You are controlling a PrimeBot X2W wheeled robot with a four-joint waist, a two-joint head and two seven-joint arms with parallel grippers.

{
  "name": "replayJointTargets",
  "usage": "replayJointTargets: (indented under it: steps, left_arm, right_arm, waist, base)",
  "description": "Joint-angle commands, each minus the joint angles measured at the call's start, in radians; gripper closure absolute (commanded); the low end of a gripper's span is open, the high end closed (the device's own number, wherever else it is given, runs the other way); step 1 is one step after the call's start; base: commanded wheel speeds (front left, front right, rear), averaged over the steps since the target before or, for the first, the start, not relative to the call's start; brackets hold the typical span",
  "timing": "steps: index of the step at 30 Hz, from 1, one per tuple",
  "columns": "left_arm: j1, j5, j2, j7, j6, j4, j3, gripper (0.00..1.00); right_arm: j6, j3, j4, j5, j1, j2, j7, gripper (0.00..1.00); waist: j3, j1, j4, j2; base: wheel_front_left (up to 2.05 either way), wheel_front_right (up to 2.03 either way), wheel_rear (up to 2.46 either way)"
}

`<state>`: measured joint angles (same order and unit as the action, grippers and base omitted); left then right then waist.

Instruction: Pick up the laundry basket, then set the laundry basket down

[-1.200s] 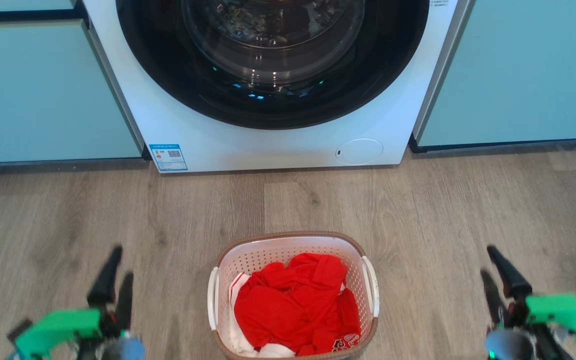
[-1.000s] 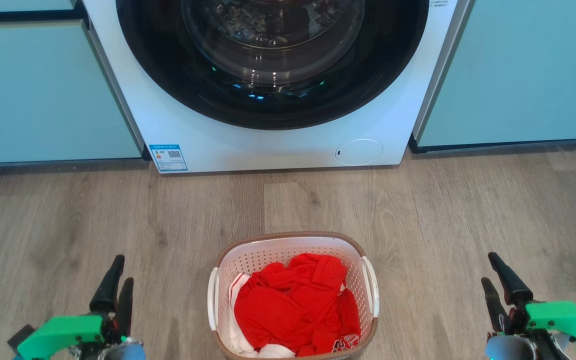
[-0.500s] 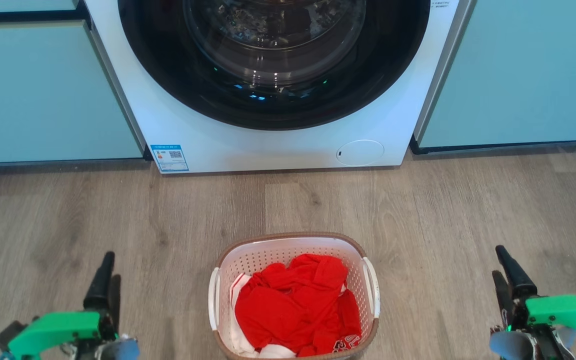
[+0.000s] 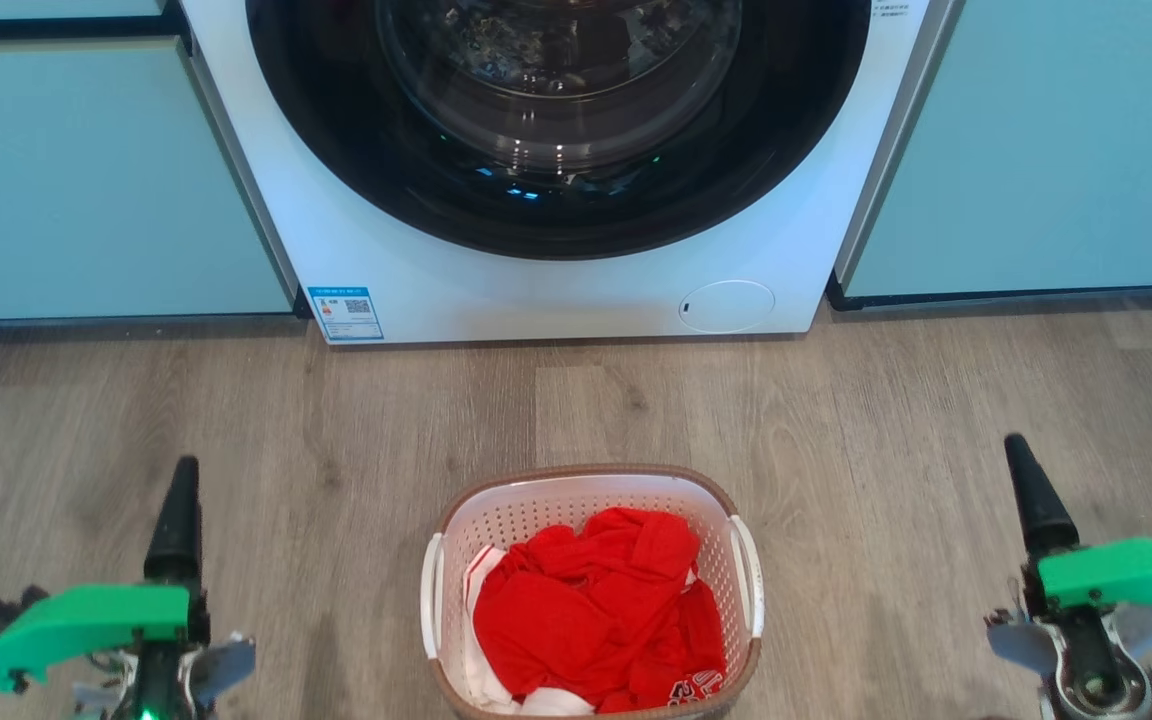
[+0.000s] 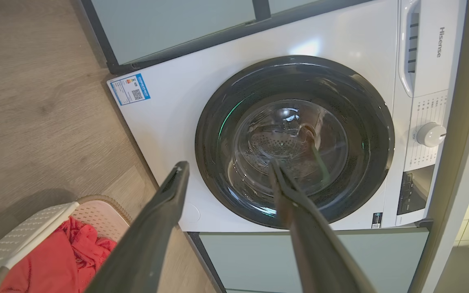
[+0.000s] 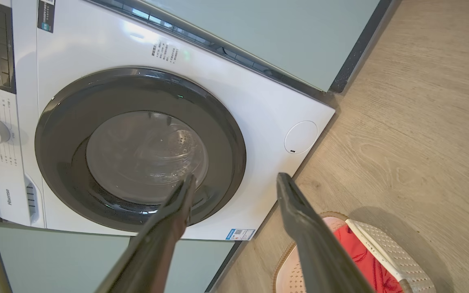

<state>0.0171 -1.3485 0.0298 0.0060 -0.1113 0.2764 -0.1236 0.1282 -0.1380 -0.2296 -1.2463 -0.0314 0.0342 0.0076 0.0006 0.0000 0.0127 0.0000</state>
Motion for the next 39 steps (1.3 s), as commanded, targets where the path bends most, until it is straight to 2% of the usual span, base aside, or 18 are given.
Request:
replayJointTargets:
  steps: [1, 17, 22, 31, 35, 39]
  left_arm:
    - [0.062, 0.032, 0.013, -0.01, 0.01, -0.051, -0.019, 0.0]
    - [0.07, 0.265, 0.014, -0.054, 0.097, -0.187, 0.039, 0.0]
    - [0.073, 0.374, 0.014, -0.069, 0.133, -0.229, 0.078, 0.0]
    - [0.081, 0.596, 0.015, -0.095, 0.222, -0.256, 0.186, 0.0]
    - [0.094, 0.671, 0.035, -0.107, 0.249, -0.261, 0.242, 0.0]
    - [0.107, 0.742, 0.067, -0.119, 0.301, -0.261, 0.303, 0.0]
  right_arm:
    - [0.001, 0.007, 0.054, 0.042, -0.058, 0.007, -0.011, 0.0]
    - [0.001, 0.082, 0.166, 0.385, -0.099, 0.013, -0.055, 0.0]
    - [0.001, 0.119, 0.186, 0.492, -0.105, 0.025, -0.07, 0.0]
    - [0.001, 0.173, 0.201, 0.654, -0.105, 0.036, -0.096, 0.0]
    - [0.001, 0.185, 0.211, 0.718, -0.105, 0.038, -0.108, 0.0]
    - [0.001, 0.203, 0.217, 0.791, -0.106, 0.046, -0.12, 0.0]
  waist:
    - [0.0, 0.0, 0.001, 0.0]
    - [-0.003, 0.0, 0.013, 0.0]
    - [-0.003, 0.0, 0.017, 0.0]
    - [-0.006, 0.0, 0.021, 0.0]
    - [-0.005, 0.0, 0.021, 0.0]
    - [-0.006, 0.0, 0.018, 0.0]
  base:
    - [0.0, 0.0, 0.0]
    - [0.0, 0.0, 0.0]
    - [0.0, 0.0, 0.0]
    - [0.0, 0.0, 0.0]
    - [0.0, 0.0, 0.0]
    - [0.0, 0.0, 0.0]
